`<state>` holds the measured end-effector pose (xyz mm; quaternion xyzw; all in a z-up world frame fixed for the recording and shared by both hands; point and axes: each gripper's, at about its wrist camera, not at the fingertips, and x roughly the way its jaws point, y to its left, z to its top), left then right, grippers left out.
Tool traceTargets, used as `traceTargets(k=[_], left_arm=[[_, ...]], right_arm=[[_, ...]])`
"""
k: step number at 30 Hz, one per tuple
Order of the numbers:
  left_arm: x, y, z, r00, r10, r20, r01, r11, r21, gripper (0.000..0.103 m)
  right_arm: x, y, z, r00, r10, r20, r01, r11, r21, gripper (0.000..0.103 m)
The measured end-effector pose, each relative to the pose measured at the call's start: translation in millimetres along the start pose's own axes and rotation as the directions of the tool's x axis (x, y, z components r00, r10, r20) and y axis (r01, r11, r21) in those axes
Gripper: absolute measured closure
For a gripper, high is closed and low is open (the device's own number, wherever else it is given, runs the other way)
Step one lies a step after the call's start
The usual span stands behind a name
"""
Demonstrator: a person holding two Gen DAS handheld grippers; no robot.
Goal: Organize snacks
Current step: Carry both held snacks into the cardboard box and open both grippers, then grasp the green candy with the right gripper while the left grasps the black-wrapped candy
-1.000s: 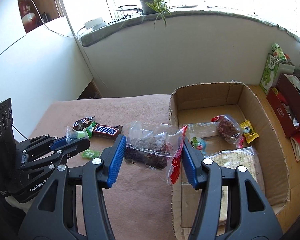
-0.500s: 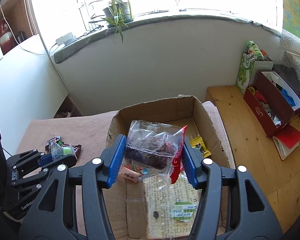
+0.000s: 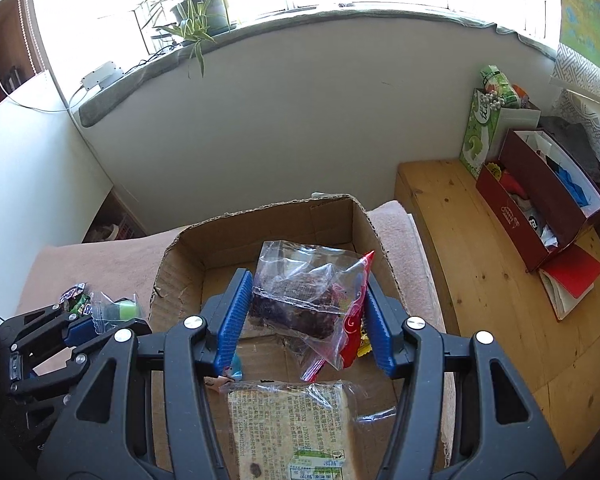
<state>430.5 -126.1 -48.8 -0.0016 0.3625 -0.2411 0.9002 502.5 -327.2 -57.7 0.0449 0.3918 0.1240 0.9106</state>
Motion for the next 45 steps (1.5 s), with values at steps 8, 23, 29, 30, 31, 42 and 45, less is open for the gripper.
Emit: traceTargets(k=[8,23,29,30,31,42,45], left_arm=[[1.3,-6.9,0.5,1.000,0.000,-0.001,0.000,1.000,0.016,0.087],[-6.7,-14.7,1.4,1.000,0.010,0.017,-0.010,0.999,0.035,0.060],[-14.6,-14.7,-0.1,1.000,0.010,0.027,-0.011,1.000,0.028,0.059],[-16.7,-14.1,-0.5,1.000,0.010,0.029,-0.011,1.000,0.026,0.059],[-19.3,-13.5,-1.4,0.999,0.010,0.032,-0.010,1.000,0.022,0.059],[-66.2,12.8,-14.3,0.995,0.050,0.086,-0.047,0.998,-0.035,0.055],[-85.2,27.2,-19.3,0.992,0.071,0.107,-0.065,0.996,-0.061,0.055]], right_arm=[[5.3,-0.8,0.0,1.000,0.001,-0.009,-0.001,1.000,0.005,0.044],[-6.2,5.6,0.9,0.999,-0.046,0.028,0.046,0.999,-0.021,0.019],[-13.7,8.5,1.6,0.998,-0.054,0.037,0.055,0.998,-0.025,0.019],[-15.8,9.2,1.4,0.998,-0.054,0.040,0.055,0.998,-0.024,0.019],[-17.7,9.8,1.3,0.998,-0.055,0.043,0.056,0.998,-0.022,0.019],[-47.0,31.7,-6.6,0.996,-0.019,0.082,0.021,1.000,-0.022,0.019],[-56.2,45.5,-11.3,0.996,-0.005,0.092,0.009,0.999,-0.041,0.019]])
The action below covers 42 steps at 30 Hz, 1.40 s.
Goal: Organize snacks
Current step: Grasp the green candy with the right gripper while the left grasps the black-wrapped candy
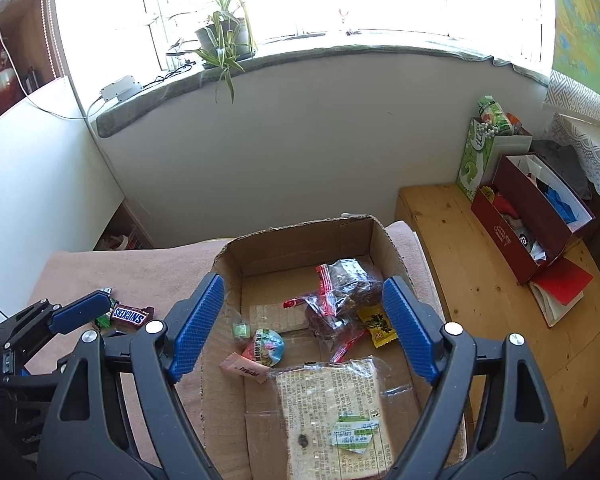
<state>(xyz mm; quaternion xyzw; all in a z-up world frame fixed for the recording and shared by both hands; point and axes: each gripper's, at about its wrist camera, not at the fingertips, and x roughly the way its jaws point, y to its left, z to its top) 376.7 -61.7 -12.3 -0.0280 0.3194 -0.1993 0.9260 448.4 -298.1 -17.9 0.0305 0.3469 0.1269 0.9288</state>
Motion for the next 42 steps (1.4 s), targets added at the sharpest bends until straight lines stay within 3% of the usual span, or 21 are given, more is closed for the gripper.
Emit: traceTargets(k=[12,18,20,22,27,31,37,42], left_arm=[[-62.4,87.3,-28.2,0.989,0.145,0.021,-0.142,0.984,-0.110,0.055],[-67.9,138.5,-48.4,0.984,0.178,0.000,-0.175,0.964,-0.199,0.055],[-63.4,152.3,-54.3,0.985,0.173,-0.017,-0.173,0.961,-0.215,0.058],[-56.1,161.9,-57.9,0.986,0.166,-0.031,-0.168,0.959,-0.226,0.068],[-30.1,167.4,-68.6,0.988,0.121,-0.093,-0.137,0.971,-0.197,0.077],[-6.3,162.4,-73.3,0.982,0.095,-0.161,-0.122,0.978,-0.168,0.078],[7.6,164.1,-74.4,0.968,0.141,-0.206,-0.170,0.977,-0.129,0.078],[15.8,165.4,-74.4,0.962,0.148,-0.231,-0.178,0.978,-0.113,0.078]], right_arm=[[-24.2,82.3,-30.5,0.990,0.139,-0.009,-0.139,0.986,-0.091,0.019],[-6.9,137.5,-56.1,0.965,0.249,-0.084,-0.261,0.945,-0.197,0.019],[3.8,157.9,-65.6,0.959,0.262,-0.105,-0.281,0.925,-0.254,0.019],[12.3,175.6,-75.5,0.957,0.273,-0.100,-0.291,0.904,-0.314,0.019],[36.2,215.3,-100.2,0.956,0.255,-0.148,-0.295,0.829,-0.475,0.019],[54.7,233.8,-114.4,0.955,0.210,-0.208,-0.293,0.773,-0.562,0.023],[77.8,245.3,-121.5,0.935,0.196,-0.295,-0.340,0.731,-0.592,0.038],[90.5,254.0,-124.2,0.930,0.178,-0.322,-0.350,0.702,-0.621,0.040]])
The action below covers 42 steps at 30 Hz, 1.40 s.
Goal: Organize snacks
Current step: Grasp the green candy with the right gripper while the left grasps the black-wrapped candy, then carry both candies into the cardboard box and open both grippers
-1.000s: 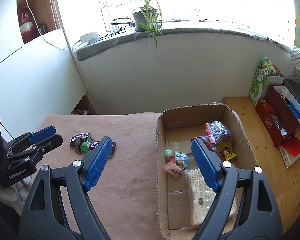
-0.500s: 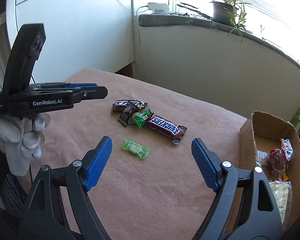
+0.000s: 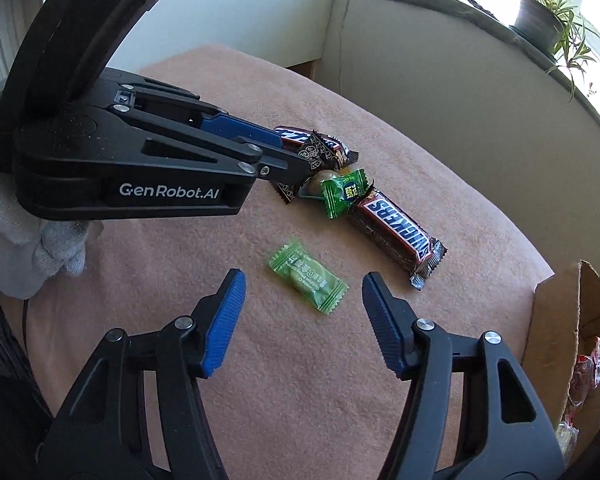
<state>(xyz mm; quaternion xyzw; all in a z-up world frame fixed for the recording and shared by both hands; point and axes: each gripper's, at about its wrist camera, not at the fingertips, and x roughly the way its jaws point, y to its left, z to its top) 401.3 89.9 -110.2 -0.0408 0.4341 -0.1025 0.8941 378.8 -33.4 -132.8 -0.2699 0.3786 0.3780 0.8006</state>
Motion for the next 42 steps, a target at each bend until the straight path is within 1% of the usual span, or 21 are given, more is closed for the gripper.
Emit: traceTargets(k=[5,9,13,15,20,23,25,26,28,29,33,37,42], left_arm=[[11.5,0.5,-0.6,0.999,-0.004,-0.038,0.005,1.000,0.008,0.078],[14.6,2.3,1.1,0.999,0.004,-0.041,-0.003,1.000,0.011,0.078],[19.8,-3.0,4.8,0.999,0.011,-0.041,-0.009,0.999,0.032,0.078],[21.2,-5.5,3.9,0.999,0.017,-0.040,-0.015,0.999,0.046,0.078],[18.8,-2.6,2.2,0.999,0.015,-0.038,-0.013,0.999,0.045,0.079],[18.0,-2.5,2.8,0.999,0.015,-0.035,-0.014,0.999,0.048,0.079],[17.5,-3.3,2.3,0.999,0.017,-0.033,-0.015,0.999,0.052,0.079],[16.9,-3.0,2.0,0.999,0.017,-0.032,-0.015,0.999,0.052,0.079],[15.9,-2.4,0.9,0.999,0.018,-0.030,-0.017,0.999,0.052,0.079],[15.3,-1.8,0.6,0.999,0.020,-0.029,-0.018,0.999,0.050,0.079],[10.3,-1.6,-0.1,1.000,0.021,-0.018,-0.020,0.999,0.048,0.079],[0.5,-2.3,0.3,1.000,0.016,0.003,-0.016,0.999,0.048,0.079],[-14.4,-9.7,3.0,0.999,0.000,0.036,-0.002,0.999,0.054,0.079]], right_arm=[[13.0,1.5,8.1,1.000,-0.008,-0.024,0.007,1.000,-0.017,0.041],[25.2,3.2,13.1,0.999,-0.001,-0.047,-0.001,1.000,-0.027,0.041],[27.1,2.7,14.7,0.998,0.025,-0.051,-0.025,1.000,-0.008,0.042],[28.8,0.9,16.8,0.997,0.042,-0.058,-0.042,0.999,-0.002,0.045],[29.1,-5.8,15.2,0.995,0.068,-0.077,-0.068,0.998,0.005,0.047],[29.9,-7.7,14.4,0.991,0.099,-0.085,-0.098,0.995,0.015,0.056],[29.8,-11.2,14.6,0.990,0.110,-0.092,-0.110,0.994,0.014,0.067],[30.1,-9.5,15.2,0.989,0.112,-0.094,-0.111,0.994,0.014,0.070],[29.9,-9.0,15.1,0.990,0.108,-0.096,-0.106,0.994,0.024,0.079],[29.8,-10.7,14.8,0.989,0.110,-0.094,-0.107,0.994,0.036,0.081],[28.7,-20.0,11.7,0.988,0.131,-0.076,-0.122,0.986,0.111,0.083],[22.7,-28.5,5.5,0.990,0.133,-0.055,-0.123,0.981,0.152,0.083],[-0.8,-36.5,-10.5,0.992,0.129,0.001,-0.126,0.972,0.200,0.083]])
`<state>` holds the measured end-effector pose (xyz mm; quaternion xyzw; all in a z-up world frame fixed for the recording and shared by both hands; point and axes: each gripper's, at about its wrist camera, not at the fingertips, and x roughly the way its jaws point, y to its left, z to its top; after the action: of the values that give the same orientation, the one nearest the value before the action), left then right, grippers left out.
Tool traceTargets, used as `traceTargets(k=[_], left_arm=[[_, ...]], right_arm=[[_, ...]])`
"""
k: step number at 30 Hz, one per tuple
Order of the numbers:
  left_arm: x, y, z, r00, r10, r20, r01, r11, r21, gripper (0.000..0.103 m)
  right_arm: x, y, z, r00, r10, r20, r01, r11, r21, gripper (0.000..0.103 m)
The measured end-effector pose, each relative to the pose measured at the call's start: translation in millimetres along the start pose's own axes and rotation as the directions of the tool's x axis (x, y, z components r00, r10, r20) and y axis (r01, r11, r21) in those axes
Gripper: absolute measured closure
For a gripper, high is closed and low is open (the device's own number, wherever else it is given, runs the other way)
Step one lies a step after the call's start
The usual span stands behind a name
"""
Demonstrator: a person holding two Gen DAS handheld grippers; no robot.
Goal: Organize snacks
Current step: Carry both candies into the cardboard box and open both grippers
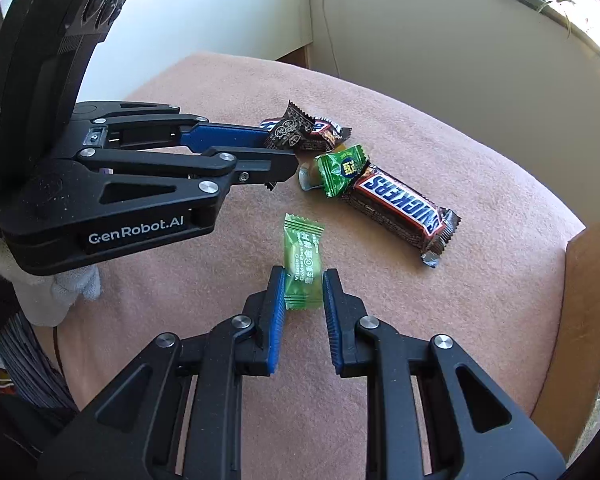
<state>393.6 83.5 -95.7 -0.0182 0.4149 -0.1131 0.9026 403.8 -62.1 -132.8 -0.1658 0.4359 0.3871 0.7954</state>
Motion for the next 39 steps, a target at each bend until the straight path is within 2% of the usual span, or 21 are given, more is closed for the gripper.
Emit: traceTargets(k=[8,17,27,39], left_arm=[[-20.2,-38.3,8.0,0.997,-0.057,0.044,0.055,0.997,0.054,0.079],[-31.5,-91.1,15.4,0.990,-0.126,0.063,0.117,0.984,0.131,0.079],[-14.9,-155.3,35.0,0.979,-0.197,0.053,0.183,0.963,0.199,0.079],[23.8,-206.5,59.7,0.971,-0.240,0.003,0.234,0.951,0.200,0.079]], right_arm=[[-51.9,-13.5,-21.6,0.994,-0.029,0.104,0.020,0.996,0.086,0.083],[-116.4,-66.0,-61.1,0.970,-0.155,0.188,0.114,0.971,0.210,0.083],[-165.9,-127.7,-103.7,0.937,-0.309,0.165,0.242,0.911,0.334,0.083],[-177.5,-176.5,-122.9,0.918,-0.371,0.143,0.287,0.867,0.407,0.083]])
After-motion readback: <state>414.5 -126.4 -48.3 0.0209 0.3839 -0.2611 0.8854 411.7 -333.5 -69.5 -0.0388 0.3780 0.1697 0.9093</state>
